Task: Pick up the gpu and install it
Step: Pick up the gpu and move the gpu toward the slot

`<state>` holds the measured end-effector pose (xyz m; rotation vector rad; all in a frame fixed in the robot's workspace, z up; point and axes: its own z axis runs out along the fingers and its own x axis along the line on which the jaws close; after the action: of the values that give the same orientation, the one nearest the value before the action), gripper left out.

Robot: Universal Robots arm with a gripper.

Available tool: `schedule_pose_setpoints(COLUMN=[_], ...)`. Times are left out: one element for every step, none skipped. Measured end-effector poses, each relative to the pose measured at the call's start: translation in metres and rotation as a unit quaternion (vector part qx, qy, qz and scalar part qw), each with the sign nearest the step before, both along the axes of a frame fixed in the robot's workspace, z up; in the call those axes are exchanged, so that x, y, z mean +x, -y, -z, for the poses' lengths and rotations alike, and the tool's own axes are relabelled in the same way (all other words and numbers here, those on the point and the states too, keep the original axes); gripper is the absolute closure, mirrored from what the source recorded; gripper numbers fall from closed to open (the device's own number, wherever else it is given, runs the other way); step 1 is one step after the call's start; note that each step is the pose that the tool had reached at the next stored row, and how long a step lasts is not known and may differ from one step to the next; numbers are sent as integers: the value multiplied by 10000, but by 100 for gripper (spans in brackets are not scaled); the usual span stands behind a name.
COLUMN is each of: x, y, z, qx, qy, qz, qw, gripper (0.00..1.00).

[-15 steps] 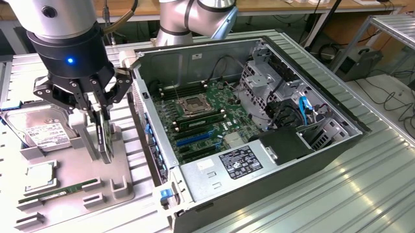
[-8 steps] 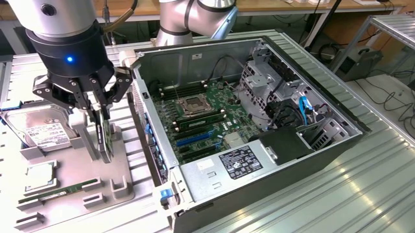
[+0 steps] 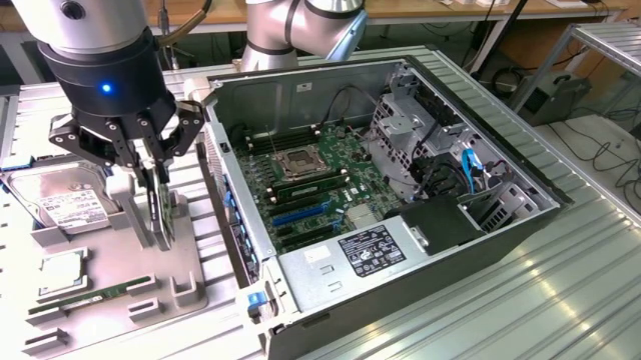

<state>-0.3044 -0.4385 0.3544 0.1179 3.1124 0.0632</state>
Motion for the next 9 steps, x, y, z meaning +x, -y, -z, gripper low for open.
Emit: schedule_pose_setpoints(x=[0, 0, 0, 0, 0, 0, 0, 0, 0], y=[0, 0, 0, 0, 0, 0, 0, 0, 0], z=[-3, -7, -10, -14, -17, -20, -24, -26, -30], qx=[0, 0, 0, 0, 0, 0, 0, 0, 0], qy=[0, 0, 0, 0, 0, 0, 0, 0, 0], qz=[0, 0, 0, 0, 0, 0, 0, 0, 0], qw=[10000, 10000, 10000, 10000, 10000, 10000, 10000, 10000, 10000], gripper=[73, 73, 73, 73, 73, 73, 73, 73, 73])
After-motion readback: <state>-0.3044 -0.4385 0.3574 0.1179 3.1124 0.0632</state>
